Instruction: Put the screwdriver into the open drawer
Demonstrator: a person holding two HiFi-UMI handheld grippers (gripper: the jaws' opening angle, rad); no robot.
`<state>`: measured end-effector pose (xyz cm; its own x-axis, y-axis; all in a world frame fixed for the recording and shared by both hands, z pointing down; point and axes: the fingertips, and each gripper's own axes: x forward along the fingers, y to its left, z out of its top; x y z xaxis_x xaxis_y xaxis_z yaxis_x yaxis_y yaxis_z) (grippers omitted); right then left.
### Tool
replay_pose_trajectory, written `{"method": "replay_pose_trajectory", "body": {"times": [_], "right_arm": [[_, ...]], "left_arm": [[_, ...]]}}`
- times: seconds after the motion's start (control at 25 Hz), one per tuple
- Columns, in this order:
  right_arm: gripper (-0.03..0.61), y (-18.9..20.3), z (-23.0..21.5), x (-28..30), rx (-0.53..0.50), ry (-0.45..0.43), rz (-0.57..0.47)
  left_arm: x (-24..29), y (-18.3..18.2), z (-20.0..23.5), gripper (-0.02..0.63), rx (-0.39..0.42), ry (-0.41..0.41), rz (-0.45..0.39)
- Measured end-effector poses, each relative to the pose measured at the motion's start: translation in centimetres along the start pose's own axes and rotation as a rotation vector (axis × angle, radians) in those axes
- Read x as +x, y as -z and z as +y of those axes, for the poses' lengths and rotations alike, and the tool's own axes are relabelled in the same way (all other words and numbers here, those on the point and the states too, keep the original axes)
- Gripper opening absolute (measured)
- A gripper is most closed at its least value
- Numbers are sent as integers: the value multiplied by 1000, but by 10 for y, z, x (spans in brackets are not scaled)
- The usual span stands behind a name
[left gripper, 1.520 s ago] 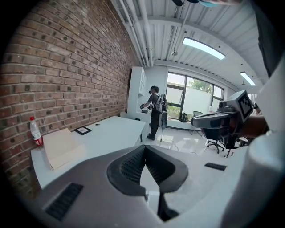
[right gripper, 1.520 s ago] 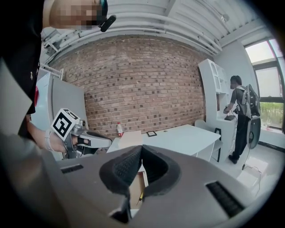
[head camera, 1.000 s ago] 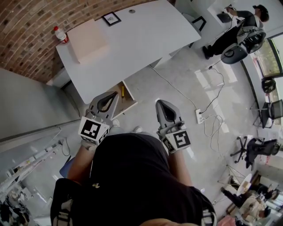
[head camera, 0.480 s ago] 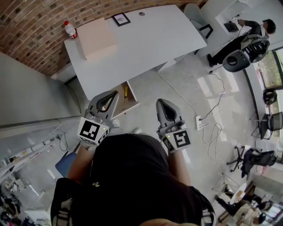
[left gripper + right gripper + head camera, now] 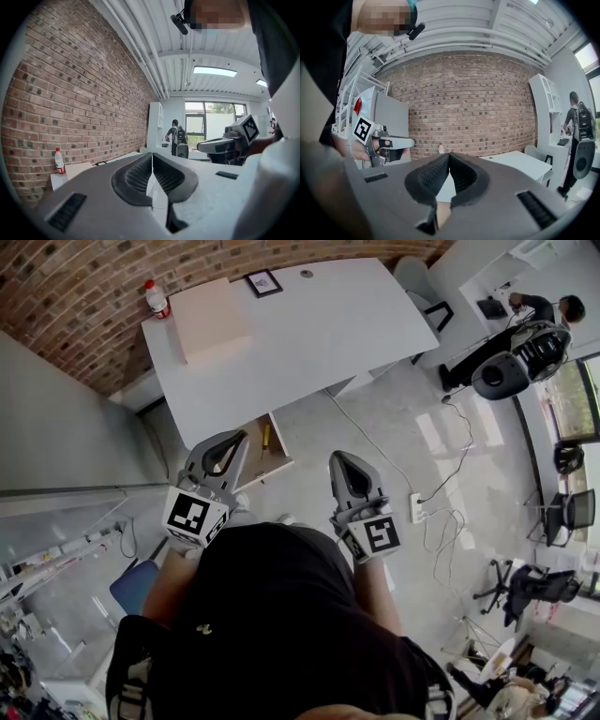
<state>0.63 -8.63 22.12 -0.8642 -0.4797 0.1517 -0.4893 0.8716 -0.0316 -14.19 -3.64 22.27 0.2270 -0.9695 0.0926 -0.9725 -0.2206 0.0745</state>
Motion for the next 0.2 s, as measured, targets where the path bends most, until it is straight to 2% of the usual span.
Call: {"method": "replay_pose_trajectory", "body": {"times": [0.2], "right_arm": [[11,2,3,0,-4,-3,10]], "left_arm": [[-3,-3,-3,5,-8,3,-9]]}}
